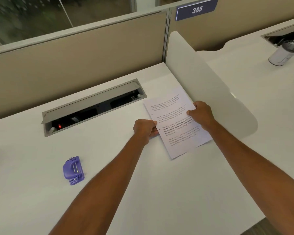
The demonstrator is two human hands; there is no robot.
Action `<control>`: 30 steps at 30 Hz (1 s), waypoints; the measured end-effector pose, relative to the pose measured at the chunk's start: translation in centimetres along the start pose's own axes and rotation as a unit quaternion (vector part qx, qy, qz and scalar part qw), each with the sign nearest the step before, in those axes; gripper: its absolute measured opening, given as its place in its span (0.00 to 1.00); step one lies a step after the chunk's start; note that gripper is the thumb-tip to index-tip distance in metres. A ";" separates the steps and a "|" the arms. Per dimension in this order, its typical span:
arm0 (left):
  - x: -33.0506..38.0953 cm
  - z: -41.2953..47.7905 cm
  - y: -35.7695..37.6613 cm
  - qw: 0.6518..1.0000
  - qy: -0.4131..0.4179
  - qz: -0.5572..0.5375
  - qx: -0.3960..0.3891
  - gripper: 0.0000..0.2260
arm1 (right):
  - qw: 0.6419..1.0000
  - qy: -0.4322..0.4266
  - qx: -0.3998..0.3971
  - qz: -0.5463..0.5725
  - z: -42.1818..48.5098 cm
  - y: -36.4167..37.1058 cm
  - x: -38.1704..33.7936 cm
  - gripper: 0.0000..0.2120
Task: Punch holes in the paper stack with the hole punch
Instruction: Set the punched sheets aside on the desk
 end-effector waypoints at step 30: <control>0.7 -11.2 -21.7 0.965 0.178 0.057 0.182 0.07 | 0.982 -0.147 -0.087 0.081 -18.1 13.6 -11.5 0.11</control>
Point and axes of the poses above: each hand's wrist, its own z-axis towards the middle knuckle, its own y-axis out of the palm, x = y × z, the point moved 10 cm from there along z, towards the middle knuckle, and after that the axes turned 3 degrees about -z, right-handed, at the moved point
